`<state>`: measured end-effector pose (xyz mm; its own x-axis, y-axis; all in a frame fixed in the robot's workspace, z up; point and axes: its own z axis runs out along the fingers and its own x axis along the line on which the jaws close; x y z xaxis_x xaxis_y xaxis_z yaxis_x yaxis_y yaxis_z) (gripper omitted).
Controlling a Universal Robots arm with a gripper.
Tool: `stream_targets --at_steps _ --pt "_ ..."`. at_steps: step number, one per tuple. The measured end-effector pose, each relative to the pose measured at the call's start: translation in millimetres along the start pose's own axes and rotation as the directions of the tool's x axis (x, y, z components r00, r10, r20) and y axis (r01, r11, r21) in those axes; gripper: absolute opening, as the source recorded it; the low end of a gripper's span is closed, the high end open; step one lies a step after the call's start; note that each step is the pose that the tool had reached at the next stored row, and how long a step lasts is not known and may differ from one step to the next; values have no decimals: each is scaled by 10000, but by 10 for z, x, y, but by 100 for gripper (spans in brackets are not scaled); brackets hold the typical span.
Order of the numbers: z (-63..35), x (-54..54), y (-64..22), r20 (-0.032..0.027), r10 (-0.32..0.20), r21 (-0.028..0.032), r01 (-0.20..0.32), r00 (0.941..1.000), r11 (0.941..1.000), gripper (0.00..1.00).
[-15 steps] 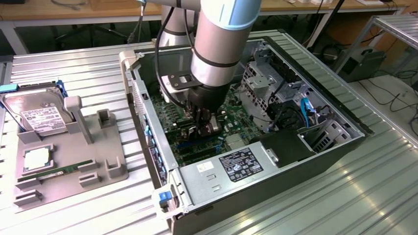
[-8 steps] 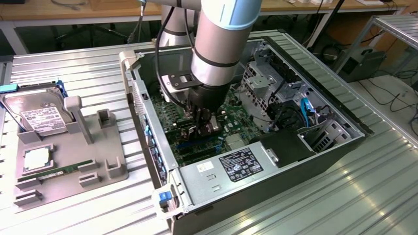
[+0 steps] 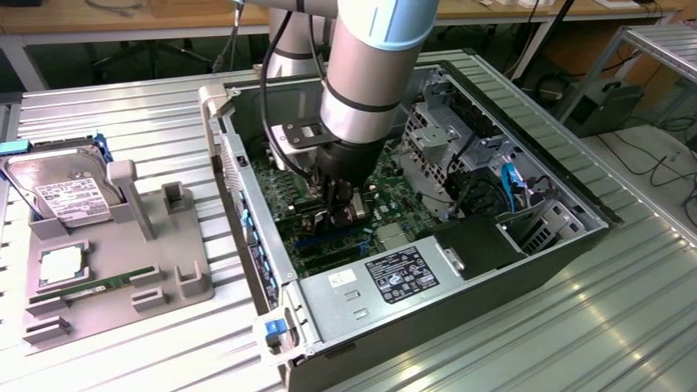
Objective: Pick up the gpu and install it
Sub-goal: 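Insert the gpu into the slot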
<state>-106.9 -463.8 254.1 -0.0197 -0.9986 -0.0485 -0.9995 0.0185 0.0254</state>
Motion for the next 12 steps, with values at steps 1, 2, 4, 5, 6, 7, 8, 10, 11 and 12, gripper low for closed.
stream_targets --at_steps 1,2,4,5,6,7,8,10,11,12 --pt "0 2 0 0 -1 0 1 10000 10000 26" --pt "0 6 0 1 4 0 -4 10000 10000 26" --pt "0 9 0 1 19 1 -19 10000 10000 26" --pt "0 12 0 1 30 1 -30 10000 10000 26" --pt "0 15 0 1 46 2 -46 10000 10000 26" --pt "-1 16 0 2 63 3 -63 10000 10000 26" --pt "0 18 0 3 82 4 -82 10000 10000 26" --pt "-1 21 0 -1 140 7 -140 9999 9999 26" --pt "0 22 0 -3 161 8 -161 9999 9999 26" --pt "-1 24 0 -5 181 9 -181 9998 9998 26"
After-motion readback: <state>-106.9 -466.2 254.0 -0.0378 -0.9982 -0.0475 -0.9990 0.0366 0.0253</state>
